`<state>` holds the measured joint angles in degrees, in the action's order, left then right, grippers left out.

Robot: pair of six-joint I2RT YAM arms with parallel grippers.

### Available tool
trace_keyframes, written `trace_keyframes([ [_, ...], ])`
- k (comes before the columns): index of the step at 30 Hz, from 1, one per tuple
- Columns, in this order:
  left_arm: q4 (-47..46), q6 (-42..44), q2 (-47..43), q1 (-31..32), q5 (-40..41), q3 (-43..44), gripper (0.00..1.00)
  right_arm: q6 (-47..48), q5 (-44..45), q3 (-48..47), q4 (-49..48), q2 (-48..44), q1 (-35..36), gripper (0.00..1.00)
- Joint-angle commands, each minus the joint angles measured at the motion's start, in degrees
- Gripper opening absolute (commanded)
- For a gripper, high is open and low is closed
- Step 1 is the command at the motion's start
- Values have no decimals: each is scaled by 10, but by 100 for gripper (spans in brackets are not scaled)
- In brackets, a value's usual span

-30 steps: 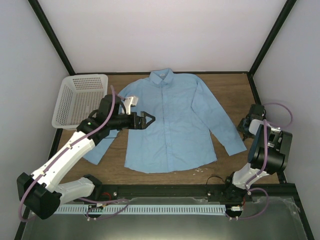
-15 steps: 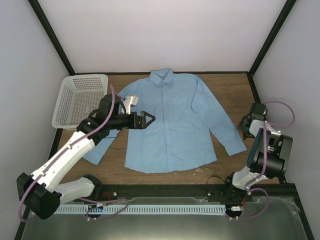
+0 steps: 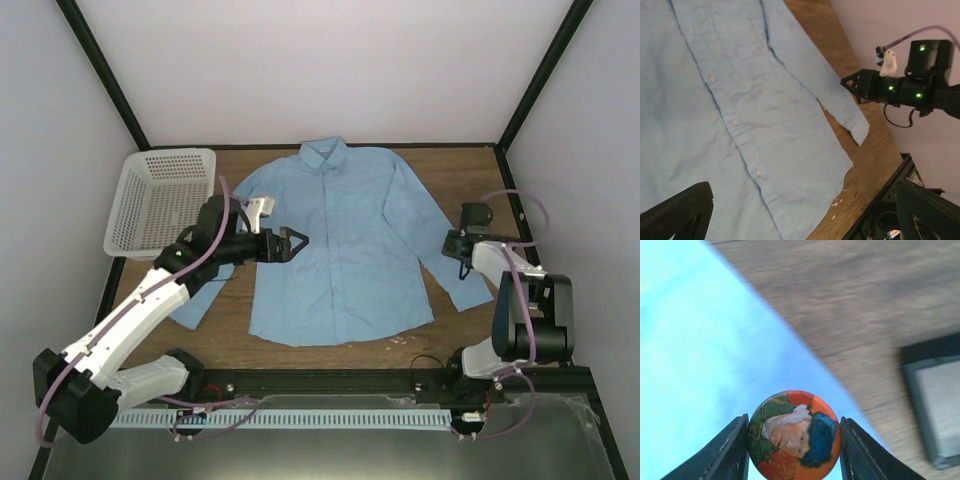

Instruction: Pin the brooch onto the clothing

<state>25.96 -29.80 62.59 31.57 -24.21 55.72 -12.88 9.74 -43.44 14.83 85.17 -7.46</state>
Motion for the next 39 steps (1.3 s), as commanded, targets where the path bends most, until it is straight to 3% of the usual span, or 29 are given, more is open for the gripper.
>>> trace_keyframes([
  [1,-43,-9,-19,2,17,-41,100,-6,15,-16,17,-32,82,42],
  [11,-113,-61,-91,2,82,-158,100,48,-122,-63,-11,-49,337,42],
  [17,-150,-111,-71,-18,41,-187,99,98,-223,-50,-78,-66,446,42],
  [22,-205,-144,-38,-42,-23,-197,95,110,-322,10,-164,-113,466,43],
  [28,-269,-168,36,-33,-105,-187,87,121,-369,48,-201,-140,465,43],
  [39,-261,-141,96,25,-92,-140,67,127,-398,55,-215,-134,467,43],
])
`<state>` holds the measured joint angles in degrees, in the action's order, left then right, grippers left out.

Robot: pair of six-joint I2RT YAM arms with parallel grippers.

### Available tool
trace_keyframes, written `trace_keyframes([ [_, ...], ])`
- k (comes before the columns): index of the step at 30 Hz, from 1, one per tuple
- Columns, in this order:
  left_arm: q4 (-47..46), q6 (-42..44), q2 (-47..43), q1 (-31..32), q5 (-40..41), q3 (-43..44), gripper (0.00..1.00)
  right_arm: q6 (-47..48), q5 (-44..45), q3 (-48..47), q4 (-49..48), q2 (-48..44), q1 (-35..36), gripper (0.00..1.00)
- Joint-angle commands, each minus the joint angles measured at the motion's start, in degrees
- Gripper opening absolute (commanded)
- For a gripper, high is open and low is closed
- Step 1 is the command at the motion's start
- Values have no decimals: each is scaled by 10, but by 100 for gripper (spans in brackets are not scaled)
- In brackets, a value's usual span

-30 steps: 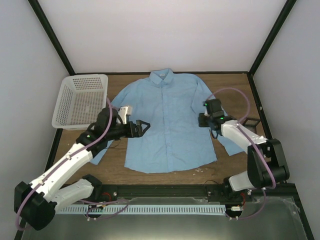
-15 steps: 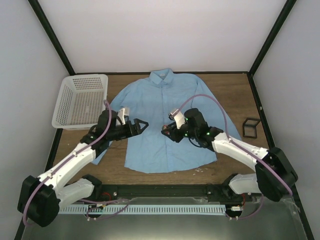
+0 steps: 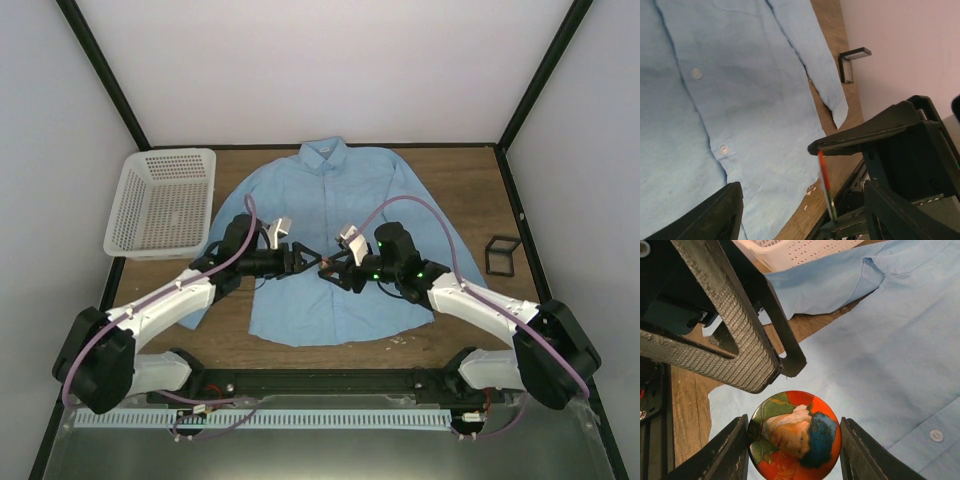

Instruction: Pin the brooch onto the clothing

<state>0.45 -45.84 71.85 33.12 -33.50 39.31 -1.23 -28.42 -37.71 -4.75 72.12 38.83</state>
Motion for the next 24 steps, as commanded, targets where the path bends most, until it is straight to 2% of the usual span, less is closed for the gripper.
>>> trace_keyframes([
  [1,-3,23,5,12,3,26,65,10,-18,-2,-20,-3,4,43],
  [9,10,33,25,25,-1,40,45,11,-15,0,-26,3,3,43],
  [20,-12,12,30,40,-16,34,33,12,-15,2,-33,10,4,43],
  [24,-27,1,32,41,-26,29,26,12,-14,3,-34,11,3,43],
])
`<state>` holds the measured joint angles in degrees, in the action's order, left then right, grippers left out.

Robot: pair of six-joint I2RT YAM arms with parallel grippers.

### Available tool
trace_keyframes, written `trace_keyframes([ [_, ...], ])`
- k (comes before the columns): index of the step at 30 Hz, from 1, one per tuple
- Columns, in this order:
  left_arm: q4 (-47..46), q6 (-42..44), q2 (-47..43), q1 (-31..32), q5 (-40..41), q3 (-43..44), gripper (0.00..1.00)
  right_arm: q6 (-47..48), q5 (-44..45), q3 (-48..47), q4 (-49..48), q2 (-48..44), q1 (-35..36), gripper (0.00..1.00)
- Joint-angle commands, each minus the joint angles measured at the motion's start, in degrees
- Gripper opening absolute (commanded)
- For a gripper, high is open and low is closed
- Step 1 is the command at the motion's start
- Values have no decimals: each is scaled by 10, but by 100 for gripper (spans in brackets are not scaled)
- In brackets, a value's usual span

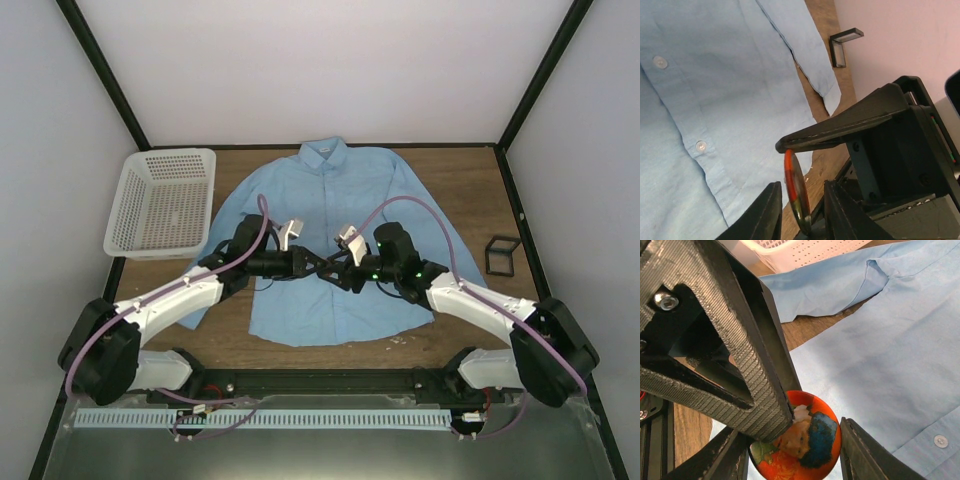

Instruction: Pin the brooch onto the clothing

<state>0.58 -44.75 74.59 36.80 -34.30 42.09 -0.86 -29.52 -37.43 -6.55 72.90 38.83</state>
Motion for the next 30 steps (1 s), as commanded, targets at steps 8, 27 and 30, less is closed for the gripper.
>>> trace_keyframes([
  [8,-16,-32,-23,4,-6,-1,0,-5,53,13,0,-31,4,70],
  [27,95,-330,-113,-83,-3,-64,0,184,53,86,-171,-73,24,72],
  [30,82,-361,-111,-84,-13,-81,0,219,66,77,-196,-41,47,65],
])
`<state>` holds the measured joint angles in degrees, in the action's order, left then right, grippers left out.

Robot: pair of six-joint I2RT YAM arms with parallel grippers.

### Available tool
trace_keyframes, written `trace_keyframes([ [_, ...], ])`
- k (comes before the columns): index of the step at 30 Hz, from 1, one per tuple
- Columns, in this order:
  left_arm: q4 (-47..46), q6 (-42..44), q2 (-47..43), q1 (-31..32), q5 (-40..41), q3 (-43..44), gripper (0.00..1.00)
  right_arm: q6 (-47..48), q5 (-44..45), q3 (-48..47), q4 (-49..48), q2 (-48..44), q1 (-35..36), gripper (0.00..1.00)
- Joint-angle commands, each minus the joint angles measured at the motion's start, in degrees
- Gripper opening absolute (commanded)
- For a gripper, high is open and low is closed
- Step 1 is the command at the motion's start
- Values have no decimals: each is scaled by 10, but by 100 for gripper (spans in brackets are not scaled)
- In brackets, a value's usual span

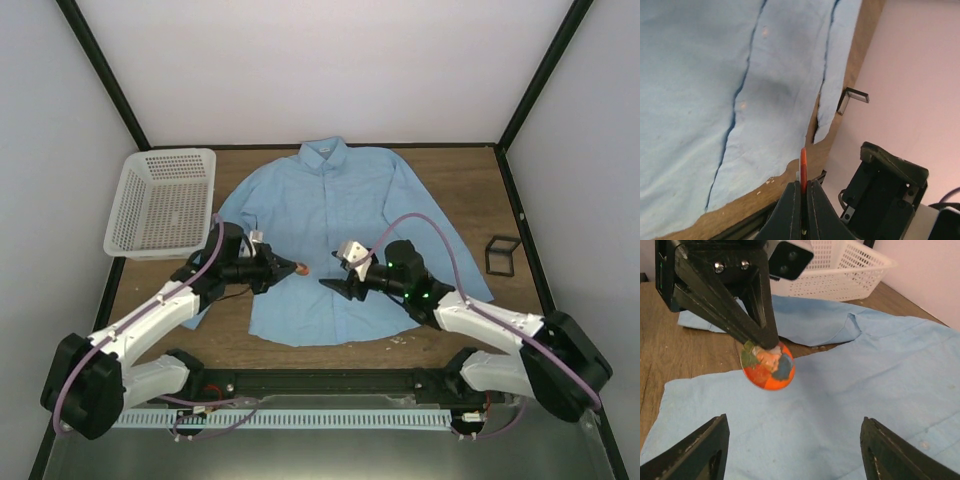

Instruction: Pin the brooch onto the clothing

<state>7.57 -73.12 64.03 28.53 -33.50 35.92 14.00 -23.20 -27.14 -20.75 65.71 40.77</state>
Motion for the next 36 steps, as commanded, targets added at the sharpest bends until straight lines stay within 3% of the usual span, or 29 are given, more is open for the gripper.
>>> trace_keyframes([
  [1,9,-79,-5,-1,-21,-22,0,88,7,-25,-64,41,36,64],
  [4,7,-76,0,-5,-21,-26,0,117,16,-33,-75,75,53,56],
  [10,-15,-78,18,-5,-44,-34,0,161,41,-57,-87,136,93,54],
  [17,-15,-72,16,-5,-41,-34,0,156,57,-64,-128,166,103,18],
  [19,-13,-69,15,-6,-39,-35,0,154,62,-66,-126,170,103,3],
  [23,-4,-46,14,-7,-36,-27,3,122,66,-46,-149,157,103,1],
  [26,13,-8,8,-8,-24,-10,22,50,86,-13,-184,125,99,1],
  [29,36,49,-21,-10,-3,13,71,-71,86,9,-167,80,72,1],
  [30,36,69,-33,-10,5,19,87,-117,50,14,-154,61,54,1],
  [31,29,89,-47,-10,11,21,95,-162,19,19,-149,46,35,1],
  [32,13,103,-60,-10,16,21,99,-213,4,20,-137,31,18,1],
  [36,-59,158,-90,-10,3,20,100,-382,-79,-15,-38,1,-50,1],
])
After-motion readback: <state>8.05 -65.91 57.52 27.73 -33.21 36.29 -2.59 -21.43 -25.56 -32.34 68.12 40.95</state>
